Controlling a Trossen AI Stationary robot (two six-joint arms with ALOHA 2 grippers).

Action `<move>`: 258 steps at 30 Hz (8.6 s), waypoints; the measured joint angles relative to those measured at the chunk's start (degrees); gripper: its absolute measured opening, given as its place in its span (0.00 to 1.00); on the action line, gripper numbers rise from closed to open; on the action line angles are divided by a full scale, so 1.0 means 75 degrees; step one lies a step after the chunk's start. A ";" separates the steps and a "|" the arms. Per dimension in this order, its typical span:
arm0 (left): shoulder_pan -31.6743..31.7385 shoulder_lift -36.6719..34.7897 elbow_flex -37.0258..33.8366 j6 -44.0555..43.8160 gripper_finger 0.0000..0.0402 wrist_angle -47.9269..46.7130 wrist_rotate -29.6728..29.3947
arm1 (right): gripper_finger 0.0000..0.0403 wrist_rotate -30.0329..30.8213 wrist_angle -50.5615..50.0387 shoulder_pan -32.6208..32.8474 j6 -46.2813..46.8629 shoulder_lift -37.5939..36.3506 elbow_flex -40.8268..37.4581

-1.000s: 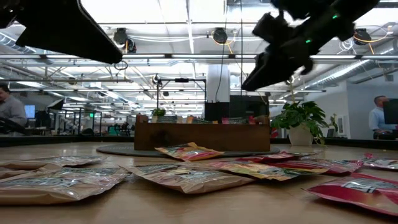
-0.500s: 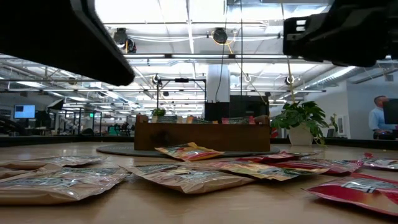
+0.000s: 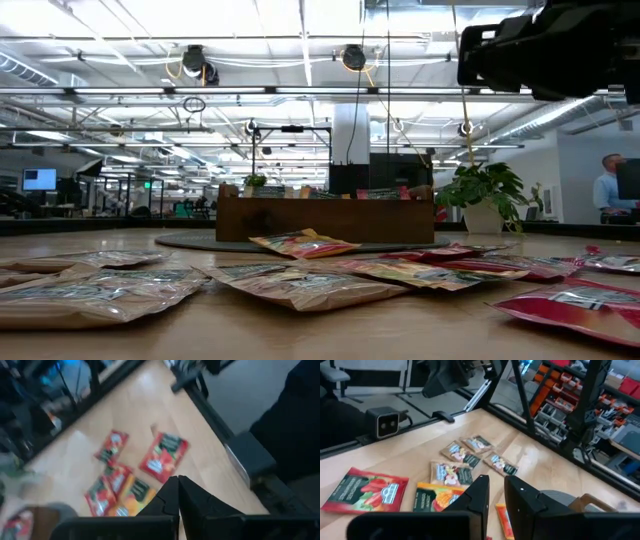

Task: Pick & Place Tea
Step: Put the mango tea sachet into the middle compartment of the wooden organizer

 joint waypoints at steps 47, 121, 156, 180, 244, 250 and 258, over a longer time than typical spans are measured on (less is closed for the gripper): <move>0.2631 -0.2637 -0.6198 -0.3907 0.03 0.5040 0.1032 | 0.13 -0.0570 -0.0504 -0.1322 0.1363 0.3997 0.2630; 0.3414 -0.2572 -0.6180 -0.9186 0.13 0.2738 0.2758 | 0.00 -0.1191 -0.2118 -0.1827 0.1250 0.5488 0.3305; 0.2816 -0.2575 -0.4425 -0.5448 0.01 0.1381 0.2228 | 0.10 -0.0716 -0.2103 -0.1318 0.1624 0.4365 0.3270; 0.1976 -0.2388 -0.3412 -0.4667 0.00 0.0606 0.0306 | 0.49 -0.0146 -0.0379 -0.0683 0.2388 0.2568 0.2176; 0.1453 -0.3027 -0.5183 -0.9002 0.04 -0.1152 -0.0763 | 0.00 -0.0486 -0.4638 -0.3152 0.0619 -0.0556 0.2723; 0.1512 -0.3027 -0.5297 -0.8722 0.01 -0.0949 -0.0761 | 0.00 -0.1228 -0.3984 -0.3894 0.0434 0.0126 0.2719; 0.1549 -0.3024 -0.5297 -0.8169 0.10 -0.0937 -0.0831 | 0.00 -0.1785 -0.3623 -0.4684 0.0411 0.1547 0.3282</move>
